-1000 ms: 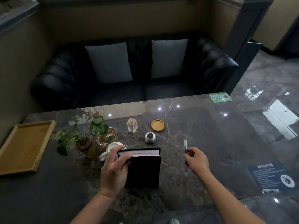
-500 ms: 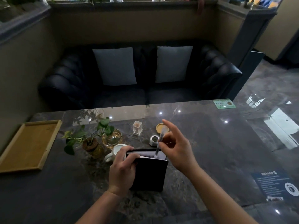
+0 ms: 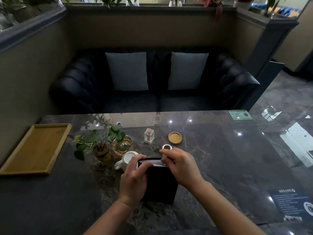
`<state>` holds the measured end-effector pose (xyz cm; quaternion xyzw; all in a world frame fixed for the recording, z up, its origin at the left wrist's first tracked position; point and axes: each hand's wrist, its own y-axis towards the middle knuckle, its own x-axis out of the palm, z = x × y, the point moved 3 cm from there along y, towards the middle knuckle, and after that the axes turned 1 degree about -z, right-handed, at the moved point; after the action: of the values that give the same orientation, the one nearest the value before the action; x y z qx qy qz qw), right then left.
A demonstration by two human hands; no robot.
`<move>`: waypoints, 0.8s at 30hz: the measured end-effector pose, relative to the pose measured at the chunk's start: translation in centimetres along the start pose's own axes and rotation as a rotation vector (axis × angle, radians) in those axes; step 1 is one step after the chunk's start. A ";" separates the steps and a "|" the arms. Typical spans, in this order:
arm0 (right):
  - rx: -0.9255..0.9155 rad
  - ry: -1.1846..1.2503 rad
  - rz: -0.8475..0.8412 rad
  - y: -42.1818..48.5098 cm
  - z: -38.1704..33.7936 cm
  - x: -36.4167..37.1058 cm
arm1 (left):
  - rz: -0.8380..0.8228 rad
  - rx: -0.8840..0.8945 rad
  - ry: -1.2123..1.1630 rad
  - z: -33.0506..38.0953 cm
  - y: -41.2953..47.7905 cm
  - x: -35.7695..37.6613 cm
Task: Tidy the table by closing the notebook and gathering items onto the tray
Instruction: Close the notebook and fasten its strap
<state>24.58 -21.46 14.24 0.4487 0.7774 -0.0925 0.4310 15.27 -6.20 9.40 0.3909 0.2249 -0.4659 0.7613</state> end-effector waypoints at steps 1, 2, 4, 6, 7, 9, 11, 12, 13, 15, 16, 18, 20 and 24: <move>0.008 -0.003 -0.040 0.1 -0.1 0.2 | -0.001 0.001 0.000 0.0 -0.1 0.0; 0.017 -0.007 -0.074 0.2 -0.1 0.5 | -0.005 0.000 0.001 -0.1 -0.2 0.0; 0.044 -0.001 -0.090 0.4 -0.1 0.7 | -0.012 -0.003 0.007 -0.2 -0.2 0.0; 0.069 0.005 -0.055 0.4 -0.2 0.8 | -0.013 -0.003 0.013 -0.3 -0.3 0.1; 0.071 -0.005 -0.046 0.4 -0.2 0.9 | -0.013 -0.002 0.014 -0.3 -0.4 0.1; 0.063 -0.040 -0.049 0.3 -0.5 1.2 | -0.010 0.001 0.020 -0.3 -0.4 0.1; 0.061 -0.057 -0.067 0.3 -0.7 1.4 | -0.004 -0.010 0.027 -0.2 -0.4 0.1; 0.063 -0.057 -0.080 0.3 -0.7 1.5 | -0.003 -0.024 0.027 -0.2 -0.4 0.1; 0.064 -0.055 -0.092 0.4 -0.7 1.6 | -0.006 -0.042 0.022 -0.2 -0.4 0.1; 0.067 -0.053 -0.111 0.3 -0.7 1.8 | -0.021 -0.071 0.010 -0.3 -0.4 0.1; 0.067 -0.049 -0.110 0.3 -0.7 1.8 | -0.027 -0.080 0.006 -0.3 -0.5 0.1; 0.066 -0.047 -0.109 0.2 -0.5 1.8 | -0.029 -0.093 0.011 -0.4 -0.5 0.1; 0.068 -0.064 -0.141 0.3 -0.5 1.8 | -0.023 -0.106 0.018 -0.6 -0.5 0.1; 0.091 -0.051 -0.259 0.6 -0.5 1.9 | -0.003 -0.162 -0.041 -1.0 -0.6 0.2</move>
<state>24.32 -19.69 13.19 0.3611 0.8127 -0.1938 0.4142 14.88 -5.70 8.44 0.3180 0.2468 -0.4552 0.7942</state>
